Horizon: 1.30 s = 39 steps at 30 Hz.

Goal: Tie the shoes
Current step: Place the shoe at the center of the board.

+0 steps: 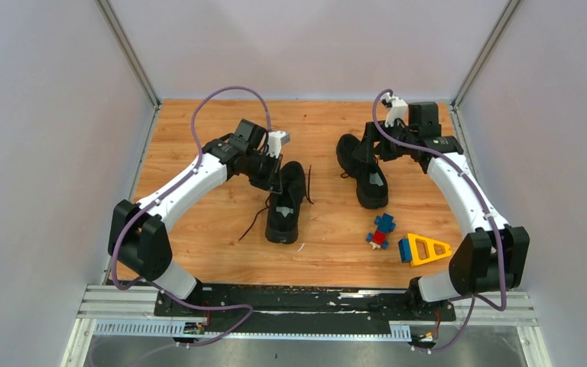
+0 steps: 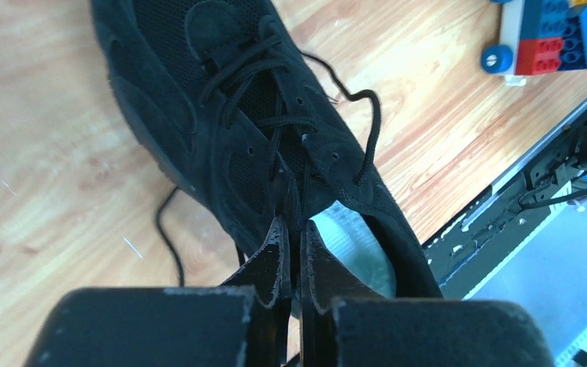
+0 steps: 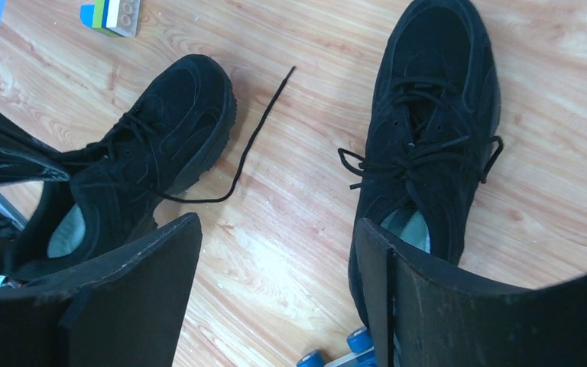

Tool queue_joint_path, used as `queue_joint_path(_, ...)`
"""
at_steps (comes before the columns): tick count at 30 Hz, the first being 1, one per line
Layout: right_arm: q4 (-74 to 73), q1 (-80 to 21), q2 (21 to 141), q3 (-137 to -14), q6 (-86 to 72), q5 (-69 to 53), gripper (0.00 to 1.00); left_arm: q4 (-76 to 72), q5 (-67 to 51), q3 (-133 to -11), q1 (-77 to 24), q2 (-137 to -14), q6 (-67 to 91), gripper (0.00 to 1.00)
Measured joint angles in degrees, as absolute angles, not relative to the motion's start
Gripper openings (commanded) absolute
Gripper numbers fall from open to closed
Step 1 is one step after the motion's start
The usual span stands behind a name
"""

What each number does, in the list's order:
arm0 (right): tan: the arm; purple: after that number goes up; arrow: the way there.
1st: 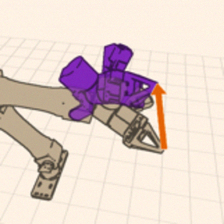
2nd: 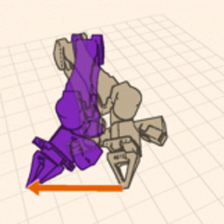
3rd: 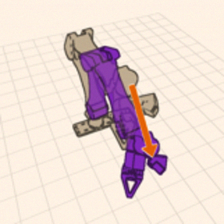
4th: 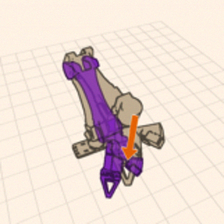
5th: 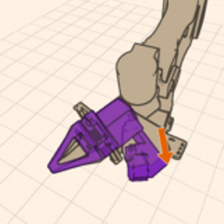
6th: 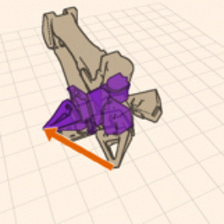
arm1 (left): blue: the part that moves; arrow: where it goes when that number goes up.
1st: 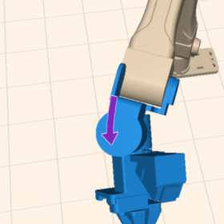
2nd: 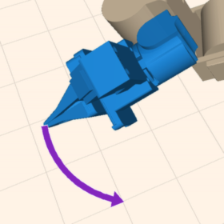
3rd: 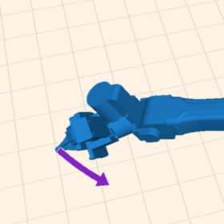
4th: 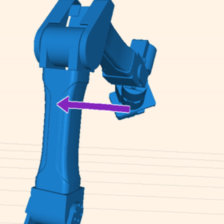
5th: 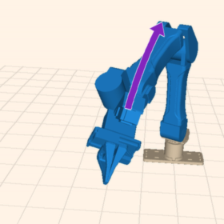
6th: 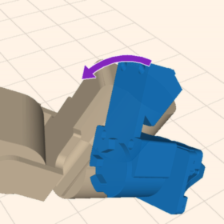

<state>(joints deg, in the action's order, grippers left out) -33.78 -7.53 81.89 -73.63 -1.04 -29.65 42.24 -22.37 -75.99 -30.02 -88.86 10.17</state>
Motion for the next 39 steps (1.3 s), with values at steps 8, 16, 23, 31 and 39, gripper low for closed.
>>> queue_joint_path(8, -33.58, -10.04, 88.20, -73.01, -4.91, -30.04, 0.70, 40.32, -21.04, -68.42, -30.02, -88.55, 17.50, 0.00)
queue_joint_path(16, -33.08, -18.37, 95.94, -73.87, -7.46, -26.61, 0.64, 34.28, -24.29, -66.78, -30.04, -88.58, 20.58, 0.25)
queue_joint_path(23, -33.17, -27.18, 104.29, -79.66, -11.44, -14.20, 0.59, 35.33, -24.62, -66.76, -30.17, -86.78, 17.93, 0.63)
queue_joint_path(31, -32.82, -31.53, 115.48, -88.99, -13.61, -0.99, 0.57, 39.22, -21.23, -66.74, -25.12, -75.68, 13.91, 0.72)
queue_joint_path(39, -32.71, -32.49, 123.04, -94.17, -14.13, 4.36, 0.50, 38.52, -21.98, -55.02, -10.31, -68.99, 21.17, 0.71)
